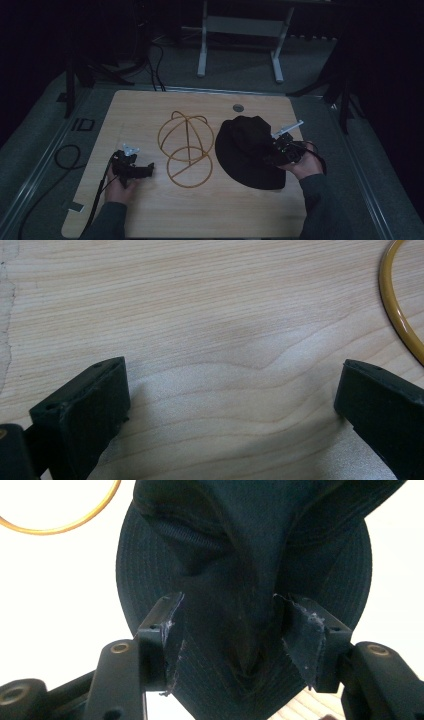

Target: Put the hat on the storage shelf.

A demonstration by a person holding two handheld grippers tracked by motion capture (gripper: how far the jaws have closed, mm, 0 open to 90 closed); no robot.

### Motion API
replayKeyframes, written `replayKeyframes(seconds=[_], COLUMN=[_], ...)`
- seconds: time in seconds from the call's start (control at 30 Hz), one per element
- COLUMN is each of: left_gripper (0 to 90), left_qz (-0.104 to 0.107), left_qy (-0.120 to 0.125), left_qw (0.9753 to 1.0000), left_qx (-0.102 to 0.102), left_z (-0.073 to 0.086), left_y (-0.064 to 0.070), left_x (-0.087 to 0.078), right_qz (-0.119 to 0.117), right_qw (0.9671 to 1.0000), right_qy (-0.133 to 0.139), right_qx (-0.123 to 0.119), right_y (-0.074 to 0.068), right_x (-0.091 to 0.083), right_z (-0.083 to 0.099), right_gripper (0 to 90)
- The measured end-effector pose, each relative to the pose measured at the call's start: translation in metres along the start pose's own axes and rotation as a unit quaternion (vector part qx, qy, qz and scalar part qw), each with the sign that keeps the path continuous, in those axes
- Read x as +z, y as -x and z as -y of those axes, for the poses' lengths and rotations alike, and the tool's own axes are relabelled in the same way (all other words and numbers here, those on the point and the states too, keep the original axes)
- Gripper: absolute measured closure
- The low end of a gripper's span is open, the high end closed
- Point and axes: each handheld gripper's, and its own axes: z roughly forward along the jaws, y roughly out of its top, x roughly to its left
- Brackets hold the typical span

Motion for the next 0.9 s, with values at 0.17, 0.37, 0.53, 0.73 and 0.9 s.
replayKeyframes(seconds=[0.17, 0.37, 0.53, 0.73, 0.9], left_gripper=[1.5, 1.5, 1.5, 1.5, 1.5], left_qz=[0.000, 0.000, 0.000, 0.000, 0.000], left_qy=[0.000, -0.001, -0.001, -0.001, -0.001], left_qw=[1.0000, 1.0000, 1.0000, 1.0000, 1.0000], left_qx=[0.000, 0.002, 0.002, 0.002, 0.001], left_z=[0.000, 0.000, 0.000, 0.000, 0.000], left_y=[0.000, 0.000, 0.000, 0.000, 0.000], left_x=[0.000, 0.000, 0.000, 0.000, 0.000], right_qz=[0.003, 0.006, 0.008, 0.012, 0.008], right_qw=[0.9999, 0.9994, 0.9978, 0.9948, 0.9935], right_qy=[-0.012, -0.034, -0.066, -0.101, -0.113], right_qx=[0.003, 0.000, -0.004, -0.001, 0.009], right_y=[0.001, 0.000, -0.003, -0.001, 0.004], right_x=[0.002, 0.009, 0.019, 0.031, 0.040], right_z=[-0.009, -0.021, -0.031, -0.035, -0.036], right_gripper=[39.0, 36.6, 31.5, 27.1, 29.1])
